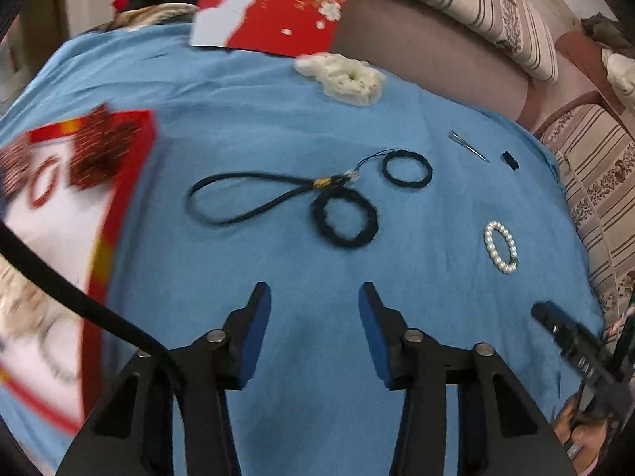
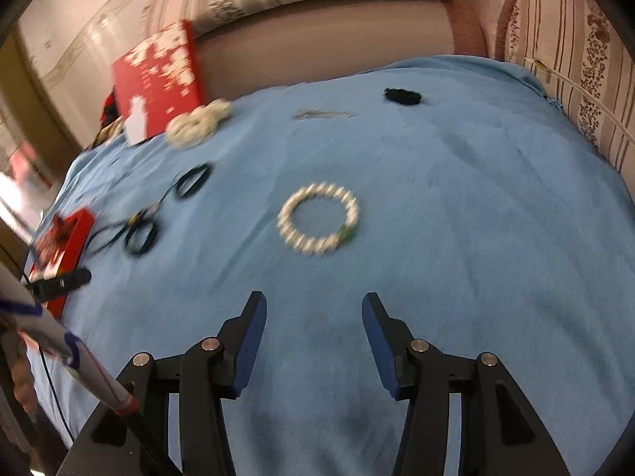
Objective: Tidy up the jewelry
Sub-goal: 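Move both tools back over the remaining items, then grasp the black ring scrunchie with the left tool while the right tool grasps the green-bead pearl bracelet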
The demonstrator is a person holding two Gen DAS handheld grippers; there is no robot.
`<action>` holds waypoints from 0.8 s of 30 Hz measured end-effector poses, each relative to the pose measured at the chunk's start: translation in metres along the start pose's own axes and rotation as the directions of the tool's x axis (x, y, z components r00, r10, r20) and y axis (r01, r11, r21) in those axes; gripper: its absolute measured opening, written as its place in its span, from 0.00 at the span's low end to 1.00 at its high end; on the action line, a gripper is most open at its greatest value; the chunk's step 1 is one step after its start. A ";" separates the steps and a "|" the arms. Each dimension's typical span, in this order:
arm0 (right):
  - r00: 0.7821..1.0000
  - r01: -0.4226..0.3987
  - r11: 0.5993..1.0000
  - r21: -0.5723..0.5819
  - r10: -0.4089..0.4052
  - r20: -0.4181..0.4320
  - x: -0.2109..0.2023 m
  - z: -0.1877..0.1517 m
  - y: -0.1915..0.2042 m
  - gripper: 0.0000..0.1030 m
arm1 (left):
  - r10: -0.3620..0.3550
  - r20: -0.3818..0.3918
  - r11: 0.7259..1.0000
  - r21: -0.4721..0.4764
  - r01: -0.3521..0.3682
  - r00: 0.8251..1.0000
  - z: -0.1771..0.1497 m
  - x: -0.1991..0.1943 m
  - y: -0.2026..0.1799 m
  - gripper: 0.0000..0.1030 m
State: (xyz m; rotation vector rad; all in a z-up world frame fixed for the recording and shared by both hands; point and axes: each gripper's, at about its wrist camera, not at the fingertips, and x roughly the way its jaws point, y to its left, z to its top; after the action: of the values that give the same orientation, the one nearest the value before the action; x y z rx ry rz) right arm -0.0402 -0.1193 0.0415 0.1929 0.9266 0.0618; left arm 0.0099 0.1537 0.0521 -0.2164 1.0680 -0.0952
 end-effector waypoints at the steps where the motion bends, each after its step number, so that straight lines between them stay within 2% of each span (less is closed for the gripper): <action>1: 1.000 0.005 1.000 0.003 -0.005 -0.001 0.005 0.006 -0.003 0.53 | -0.001 -0.005 1.000 0.002 0.001 1.000 0.005 0.007 -0.001 0.41; 8: 0.998 0.061 0.998 -0.011 -0.061 -0.031 0.050 0.042 -0.014 0.53 | -0.015 -0.052 1.000 -0.008 0.015 0.999 0.031 0.055 -0.008 0.41; 14: 0.995 0.090 0.995 -0.051 -0.091 -0.036 0.070 0.051 -0.011 0.53 | -0.009 -0.019 1.000 0.003 0.009 1.000 0.041 0.065 -0.014 0.40; 15: 0.995 0.095 0.994 -0.060 -0.098 -0.034 0.073 0.053 -0.009 0.50 | -0.002 -0.014 1.000 0.005 0.002 1.000 0.041 0.066 -0.016 0.35; 16: 0.994 0.107 0.991 -0.075 -0.110 -0.029 0.075 0.052 -0.006 0.44 | 0.012 -0.011 1.000 0.013 -0.011 1.000 0.040 0.068 -0.017 0.13; 17: 0.992 0.123 0.988 -0.092 -0.126 -0.027 0.077 0.052 -0.002 0.27 | 0.029 -0.017 0.999 0.032 -0.029 0.999 0.039 0.070 -0.020 0.08; 18: 0.991 0.128 0.986 -0.104 -0.131 -0.024 0.078 0.051 -0.002 0.17 | 0.031 -0.013 0.999 0.041 -0.030 0.999 0.038 0.069 -0.021 0.08; 19: 0.992 0.119 0.986 -0.116 -0.122 -0.024 0.077 0.051 0.002 0.11 | 0.034 -0.012 0.998 0.051 -0.034 0.999 0.036 0.066 -0.023 0.08; 22: 0.996 0.084 0.990 -0.113 -0.088 -0.029 0.069 0.051 0.005 0.10 | 0.011 -0.017 0.999 0.049 -0.010 1.000 0.031 0.054 -0.024 0.07; 24: 0.998 0.068 0.992 -0.110 -0.070 -0.010 0.055 0.049 0.007 0.10 | 0.002 0.009 0.998 0.064 -0.002 1.000 0.025 0.034 -0.026 0.07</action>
State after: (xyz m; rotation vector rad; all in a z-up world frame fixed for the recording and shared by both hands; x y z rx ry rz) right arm 0.0325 -0.1115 0.0278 0.0588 0.9403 0.0497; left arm 0.0488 0.1254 0.0398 -0.1583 1.0545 -0.1262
